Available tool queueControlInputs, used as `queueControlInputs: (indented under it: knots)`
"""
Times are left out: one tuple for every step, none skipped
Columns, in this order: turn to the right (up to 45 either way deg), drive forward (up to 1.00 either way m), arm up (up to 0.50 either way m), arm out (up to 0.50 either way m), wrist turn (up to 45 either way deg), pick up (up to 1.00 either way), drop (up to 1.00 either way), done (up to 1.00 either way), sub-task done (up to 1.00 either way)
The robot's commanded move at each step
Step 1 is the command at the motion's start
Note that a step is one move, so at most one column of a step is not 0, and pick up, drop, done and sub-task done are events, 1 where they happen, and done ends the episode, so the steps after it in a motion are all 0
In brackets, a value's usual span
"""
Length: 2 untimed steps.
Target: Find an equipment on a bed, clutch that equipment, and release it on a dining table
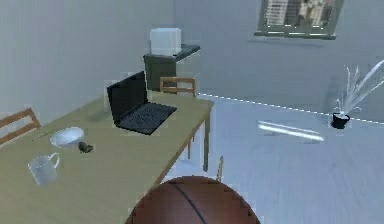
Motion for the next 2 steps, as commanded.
queueControlInputs:
  knots:
    - [36.0,0.0,0.0,0.0,0.0,0.0,0.0,0.0,0.0]
    - [-45.0,0.0,0.0,0.0,0.0,0.0,0.0,0.0,0.0]
